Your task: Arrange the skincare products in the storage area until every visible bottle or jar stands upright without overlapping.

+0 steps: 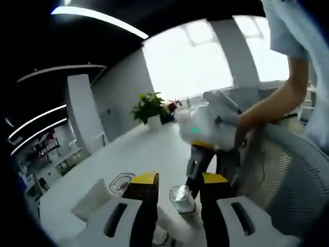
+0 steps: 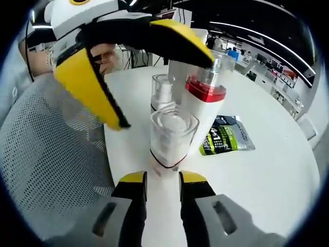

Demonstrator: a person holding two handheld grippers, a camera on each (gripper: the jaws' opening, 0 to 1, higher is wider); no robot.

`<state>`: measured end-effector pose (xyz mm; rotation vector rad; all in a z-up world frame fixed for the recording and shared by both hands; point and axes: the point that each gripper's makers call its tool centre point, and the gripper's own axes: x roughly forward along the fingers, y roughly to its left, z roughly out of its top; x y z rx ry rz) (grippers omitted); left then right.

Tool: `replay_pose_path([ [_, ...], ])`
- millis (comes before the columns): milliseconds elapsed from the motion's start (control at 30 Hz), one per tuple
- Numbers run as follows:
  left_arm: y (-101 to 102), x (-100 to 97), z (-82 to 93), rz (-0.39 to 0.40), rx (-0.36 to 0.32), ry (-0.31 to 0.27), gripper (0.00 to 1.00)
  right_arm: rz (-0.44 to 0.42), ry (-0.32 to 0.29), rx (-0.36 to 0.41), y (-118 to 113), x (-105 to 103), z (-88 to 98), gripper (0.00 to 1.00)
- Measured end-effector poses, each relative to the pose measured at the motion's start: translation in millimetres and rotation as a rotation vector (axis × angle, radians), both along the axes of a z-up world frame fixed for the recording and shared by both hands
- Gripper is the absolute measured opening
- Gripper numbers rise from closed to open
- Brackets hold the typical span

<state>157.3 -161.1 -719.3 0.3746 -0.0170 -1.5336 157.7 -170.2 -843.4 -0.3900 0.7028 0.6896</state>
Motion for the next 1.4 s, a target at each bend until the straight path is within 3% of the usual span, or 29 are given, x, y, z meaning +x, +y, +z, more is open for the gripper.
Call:
replay_pose_path([
  [133, 36, 23.7, 5.0, 0.119, 0.029, -0.084, 0.28, 0.001, 0.015, -0.009, 2, 0, -3.1, 0.24],
  [233, 49, 36.2, 17.0, 0.186, -0.007, -0.034, 0.29, 0.000, 0.023, -0.013, 5, 2, -4.7, 0.23],
  [367, 59, 57.6, 32.2, 0.245, -0.031, -0.106, 0.32, -0.001, 0.029, -0.019, 7, 2, -6.2, 0.21],
  [533, 76, 86.1, 38.4, 0.365, -0.071, -0.050, 0.34, 0.002, 0.055, -0.035, 7, -1, -11.3, 0.18],
  [667, 100, 106.7, 25.3, 0.464, 0.063, -0.115, 0.40, -0.005, 0.060, -0.039, 7, 1, -11.6, 0.19],
  [767, 106, 109.2, 8.2, 0.485, 0.090, 0.002, 0.48, -0.009, 0.079, -0.035, 9, 2, -15.1, 0.19],
  [867, 115, 108.6, -7.6, 0.501, 0.130, -0.012, 0.48, -0.014, 0.080, -0.047, 8, 4, -15.7, 0.19],
  [967, 116, 100.5, -15.3, 0.493, 0.119, 0.021, 0.50, -0.036, 0.088, -0.037, 8, 7, -15.5, 0.18],
  [1067, 123, 105.8, -20.5, 0.552, 0.132, -0.048, 0.49, -0.048, 0.092, -0.035, 7, 9, -16.4, 0.17],
  [1233, 127, 105.1, -21.7, 0.534, 0.112, -0.002, 0.48, -0.078, 0.114, -0.009, 9, 12, -18.4, 0.17],
  [1400, 132, 109.2, -25.3, 0.567, 0.130, 0.011, 0.48, -0.125, 0.125, 0.018, 12, 17, -18.9, 0.16],
])
